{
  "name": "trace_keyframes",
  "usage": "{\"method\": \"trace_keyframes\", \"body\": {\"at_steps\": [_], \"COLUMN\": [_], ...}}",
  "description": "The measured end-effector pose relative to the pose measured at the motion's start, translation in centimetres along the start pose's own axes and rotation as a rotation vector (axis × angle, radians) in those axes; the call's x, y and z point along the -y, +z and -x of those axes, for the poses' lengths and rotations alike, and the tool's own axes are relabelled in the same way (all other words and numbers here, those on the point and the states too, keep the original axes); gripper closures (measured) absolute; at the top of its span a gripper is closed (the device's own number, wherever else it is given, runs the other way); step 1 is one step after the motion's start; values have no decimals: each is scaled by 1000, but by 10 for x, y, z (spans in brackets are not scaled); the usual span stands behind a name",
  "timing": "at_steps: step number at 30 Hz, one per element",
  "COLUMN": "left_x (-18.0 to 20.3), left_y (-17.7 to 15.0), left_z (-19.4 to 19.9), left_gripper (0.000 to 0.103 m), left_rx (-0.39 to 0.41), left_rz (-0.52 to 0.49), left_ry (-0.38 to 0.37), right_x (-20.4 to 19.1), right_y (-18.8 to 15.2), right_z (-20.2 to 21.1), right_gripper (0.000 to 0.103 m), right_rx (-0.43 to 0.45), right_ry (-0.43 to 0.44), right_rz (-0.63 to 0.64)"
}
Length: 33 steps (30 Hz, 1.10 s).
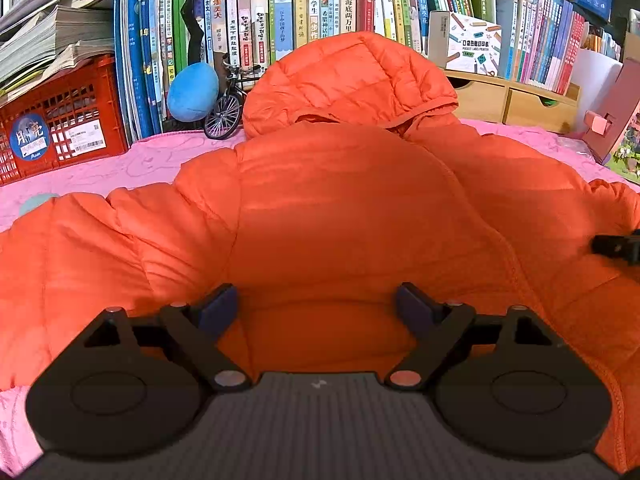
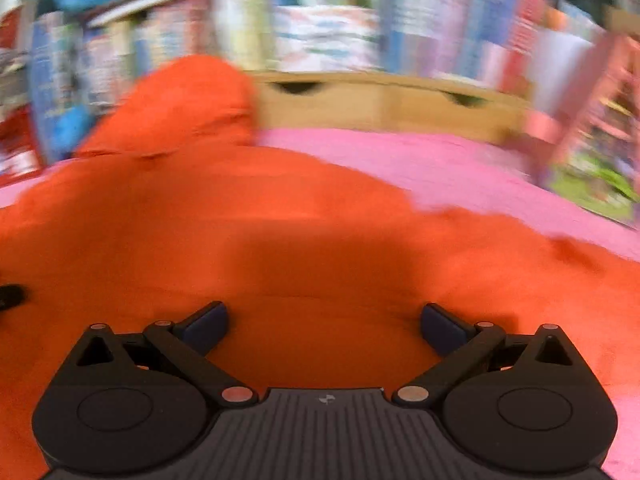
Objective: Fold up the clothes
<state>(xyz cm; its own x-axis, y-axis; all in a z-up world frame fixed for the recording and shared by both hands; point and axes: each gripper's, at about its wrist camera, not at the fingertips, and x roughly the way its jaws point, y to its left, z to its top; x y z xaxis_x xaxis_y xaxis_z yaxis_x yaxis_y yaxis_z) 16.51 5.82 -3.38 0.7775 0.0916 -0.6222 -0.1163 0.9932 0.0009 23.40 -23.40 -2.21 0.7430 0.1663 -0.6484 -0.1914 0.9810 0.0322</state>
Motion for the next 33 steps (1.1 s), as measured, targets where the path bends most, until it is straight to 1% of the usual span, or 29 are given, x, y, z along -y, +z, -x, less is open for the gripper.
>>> {"method": "trace_keyframes", "body": {"at_steps": [1, 8, 12, 21, 24, 26, 27, 29, 31, 33], "left_x": [0, -1, -1, 0, 0, 0, 0, 1, 1, 1], "left_y": [0, 0, 0, 1, 1, 1, 1, 1, 1, 1], "left_z": [0, 0, 0, 0, -1, -1, -1, -1, -2, -1], "left_gripper": [15, 13, 6, 3, 3, 3, 3, 2, 2, 2], "left_rx": [0, 0, -5, -11, -13, -14, -15, -17, -17, -17], "left_rz": [1, 1, 4, 2, 2, 0, -1, -2, -2, -2], "left_ry": [-1, -2, -7, -6, -5, -4, -4, -4, -5, -6], "right_x": [14, 49, 67, 64, 56, 49, 43, 20, -12, -44], "right_y": [1, -8, -12, -11, -11, -11, -11, -11, -15, -18], "right_z": [-2, -2, -2, -3, 8, 18, 25, 48, 63, 75], "right_gripper": [0, 0, 0, 0, 0, 5, 7, 5, 0, 0], "right_rx": [-4, -5, -6, -14, 0, 12, 23, 70, 92, 106], "right_ry": [-22, -117, -167, -166, -172, -178, -160, -17, 109, 228], "right_rz": [-27, -75, -100, -108, -126, -141, -143, -105, -9, 85]}}
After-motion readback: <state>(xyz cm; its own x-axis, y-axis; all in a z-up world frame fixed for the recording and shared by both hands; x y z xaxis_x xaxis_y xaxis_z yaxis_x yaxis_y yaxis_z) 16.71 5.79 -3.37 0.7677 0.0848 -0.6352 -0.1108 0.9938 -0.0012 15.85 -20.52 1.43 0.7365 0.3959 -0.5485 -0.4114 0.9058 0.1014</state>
